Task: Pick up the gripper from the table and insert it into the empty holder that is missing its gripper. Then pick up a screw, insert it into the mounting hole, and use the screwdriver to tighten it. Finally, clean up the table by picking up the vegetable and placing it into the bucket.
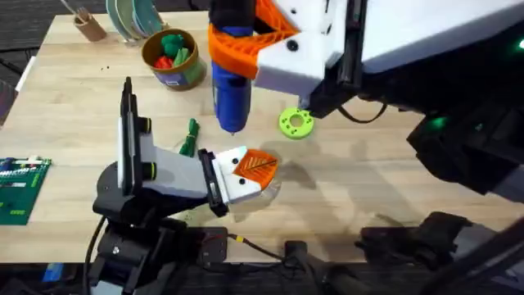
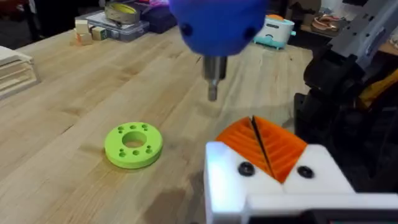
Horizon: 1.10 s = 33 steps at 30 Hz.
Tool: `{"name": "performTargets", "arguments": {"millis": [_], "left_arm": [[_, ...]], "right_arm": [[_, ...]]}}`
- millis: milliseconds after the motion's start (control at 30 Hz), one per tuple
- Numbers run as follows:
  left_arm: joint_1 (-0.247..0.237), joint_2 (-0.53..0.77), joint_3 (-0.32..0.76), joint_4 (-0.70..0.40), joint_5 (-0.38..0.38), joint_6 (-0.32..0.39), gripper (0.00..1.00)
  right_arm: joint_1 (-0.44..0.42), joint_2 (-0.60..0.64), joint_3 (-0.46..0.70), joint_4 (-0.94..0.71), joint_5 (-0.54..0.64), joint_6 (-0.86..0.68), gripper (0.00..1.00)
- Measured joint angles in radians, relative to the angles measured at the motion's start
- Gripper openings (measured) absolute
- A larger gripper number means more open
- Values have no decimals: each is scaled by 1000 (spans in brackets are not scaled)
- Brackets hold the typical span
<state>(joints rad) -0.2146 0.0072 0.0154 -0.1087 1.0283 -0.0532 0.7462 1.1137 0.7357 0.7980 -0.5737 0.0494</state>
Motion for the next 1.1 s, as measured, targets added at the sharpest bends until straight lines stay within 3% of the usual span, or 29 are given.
{"name": "performTargets", "arguments": {"millis": [400,1100], "left_arm": [[0,0,0,0,0,0,4],[0,0,0,0,0,0,4]], "right_arm": [[4,0,0,-42,-64,30,30],[35,16,-1,-99,-72,17,30]]}}
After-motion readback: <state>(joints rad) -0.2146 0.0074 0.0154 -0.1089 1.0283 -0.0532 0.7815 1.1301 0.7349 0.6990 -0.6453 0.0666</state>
